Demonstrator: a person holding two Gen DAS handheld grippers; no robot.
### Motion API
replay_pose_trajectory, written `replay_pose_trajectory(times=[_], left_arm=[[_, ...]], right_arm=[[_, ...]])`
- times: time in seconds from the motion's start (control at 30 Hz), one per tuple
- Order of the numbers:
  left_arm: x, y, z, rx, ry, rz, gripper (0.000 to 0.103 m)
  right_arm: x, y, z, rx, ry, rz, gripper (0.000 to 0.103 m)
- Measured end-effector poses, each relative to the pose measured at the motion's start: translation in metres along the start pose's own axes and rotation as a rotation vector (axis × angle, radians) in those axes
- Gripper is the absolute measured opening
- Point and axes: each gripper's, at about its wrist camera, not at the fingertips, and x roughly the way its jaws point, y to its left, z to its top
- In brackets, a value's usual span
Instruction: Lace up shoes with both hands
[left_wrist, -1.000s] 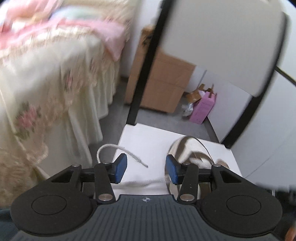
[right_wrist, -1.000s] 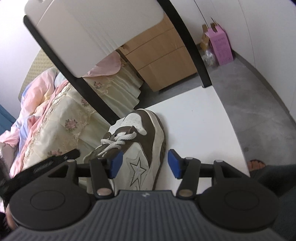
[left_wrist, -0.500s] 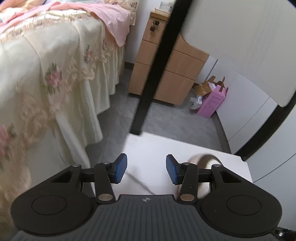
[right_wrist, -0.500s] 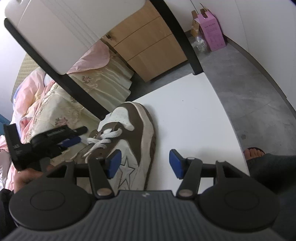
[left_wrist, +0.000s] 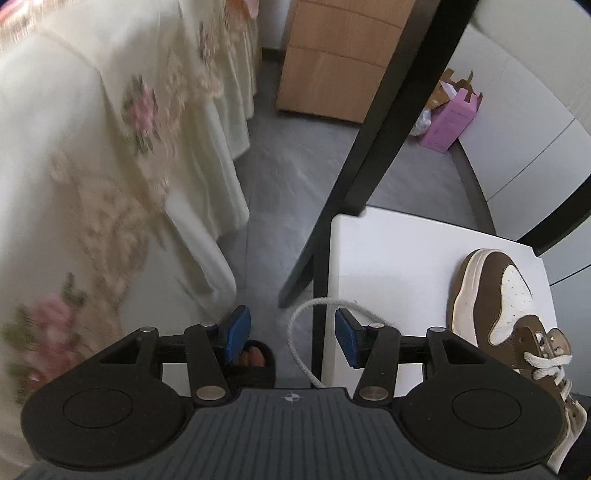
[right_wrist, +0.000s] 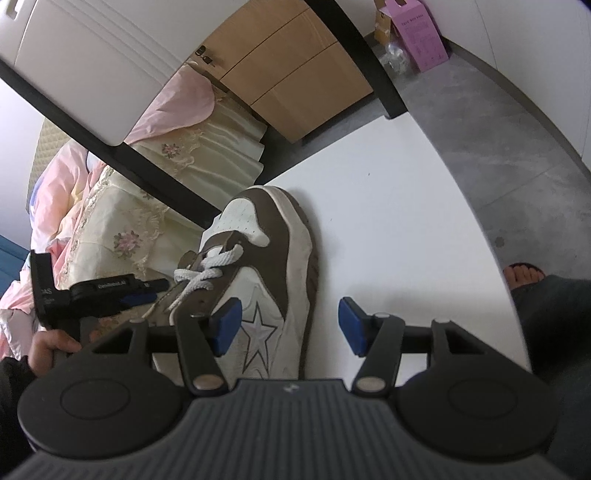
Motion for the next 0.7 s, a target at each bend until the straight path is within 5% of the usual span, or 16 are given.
replay_pose_trajectory(times=[0.37,0.53,0.7], left_arm=[[0.027,0.017,0.001,-0.146,0.083,-0.037,0.048],[0.018,0.017,0.001,-0.168,0.038,-0.059,0.003],[0.001,0.013,-0.003,-0.180,-0.023,-0.065,0.003]], right_arm=[[0.001,0.001,-0.001,-0.004,0.011,-0.012,0.060],[0.001,0.000,-0.002,-0.008,0.013,-0.017,0.060],[-0.002,0.001,-0.004,0.014,-0.019,-0.009,0.060]])
